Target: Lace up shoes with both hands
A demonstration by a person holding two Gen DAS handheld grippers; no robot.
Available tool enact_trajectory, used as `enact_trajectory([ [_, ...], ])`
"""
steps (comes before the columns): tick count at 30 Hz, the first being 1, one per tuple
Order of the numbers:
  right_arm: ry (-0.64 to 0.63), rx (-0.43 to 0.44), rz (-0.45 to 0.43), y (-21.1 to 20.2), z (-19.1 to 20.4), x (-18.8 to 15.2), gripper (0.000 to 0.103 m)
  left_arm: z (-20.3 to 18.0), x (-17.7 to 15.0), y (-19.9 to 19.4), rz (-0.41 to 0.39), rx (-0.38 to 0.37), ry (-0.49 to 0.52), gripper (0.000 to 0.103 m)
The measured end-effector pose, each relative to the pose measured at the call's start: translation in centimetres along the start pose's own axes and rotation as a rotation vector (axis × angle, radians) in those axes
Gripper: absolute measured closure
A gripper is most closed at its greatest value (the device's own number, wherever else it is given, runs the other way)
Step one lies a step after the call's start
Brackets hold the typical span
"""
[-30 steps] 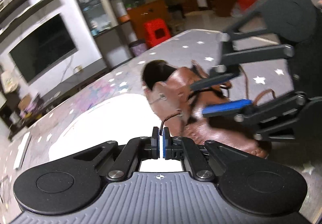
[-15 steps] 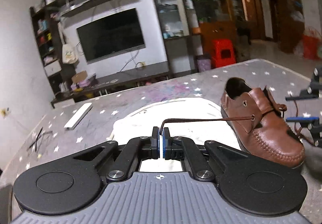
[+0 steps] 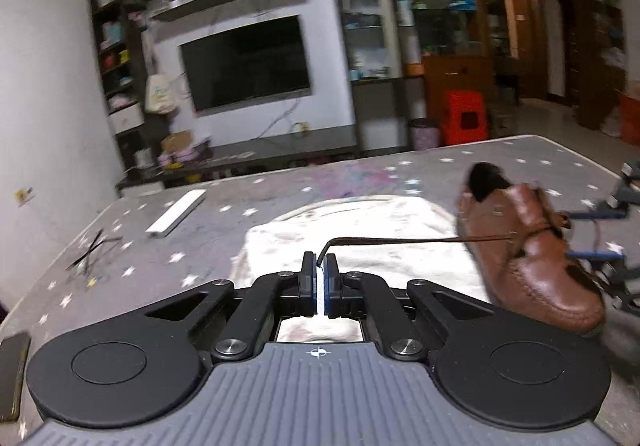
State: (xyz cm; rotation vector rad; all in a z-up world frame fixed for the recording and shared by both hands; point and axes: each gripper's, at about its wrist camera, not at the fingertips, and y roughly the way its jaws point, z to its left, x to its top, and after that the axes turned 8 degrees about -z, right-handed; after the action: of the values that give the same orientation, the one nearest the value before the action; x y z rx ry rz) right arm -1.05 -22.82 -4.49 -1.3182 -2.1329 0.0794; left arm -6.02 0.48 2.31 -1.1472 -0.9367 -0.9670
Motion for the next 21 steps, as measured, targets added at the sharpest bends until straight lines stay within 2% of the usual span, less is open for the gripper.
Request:
enact_trajectory([
  [2, 0.001, 0.018, 0.0, -0.1, 0.5, -0.1, 0.077, 0.7, -0.2, 0.1, 0.009, 0.021, -0.015, 0.1],
  [4, -0.015, 0.02, -0.002, -0.1, 1.1, -0.2, 0.077, 1.6, -0.5, 0.4, 0.016, 0.085, -0.019, 0.103],
  [6, -0.014, 0.019, 0.003, -0.1, 1.3, -0.3, 0.077, 3.0, -0.7, 0.6, 0.028, 0.14, -0.053, 0.103],
  [7, -0.004, 0.02, 0.003, -0.1, 1.3, -0.4, 0.077, 3.9, -0.8, 0.7, 0.042, 0.139, -0.087, 0.103],
  [12, 0.025, 0.01, -0.006, -0.3, 1.1, -0.4, 0.077, 4.8, -2.0, 1.1, 0.121, 0.033, -0.141, 0.103],
  [14, 0.05, 0.007, -0.005, -0.6, 0.8, -0.4, 0.077, 3.7, -2.5, 1.1, 0.142, -0.087, -0.158, 0.102],
  [18, 0.052, -0.002, 0.006, -1.0, 0.7, -0.8, 0.07, 0.7, -2.4, 0.8, 0.136, -0.248, -0.159, 0.102],
  [21, 0.051, -0.001, 0.011, -1.4, 0.7, -1.0, 0.07, -1.9, -1.8, 0.0, 0.103, -0.358, -0.124, 0.099],
])
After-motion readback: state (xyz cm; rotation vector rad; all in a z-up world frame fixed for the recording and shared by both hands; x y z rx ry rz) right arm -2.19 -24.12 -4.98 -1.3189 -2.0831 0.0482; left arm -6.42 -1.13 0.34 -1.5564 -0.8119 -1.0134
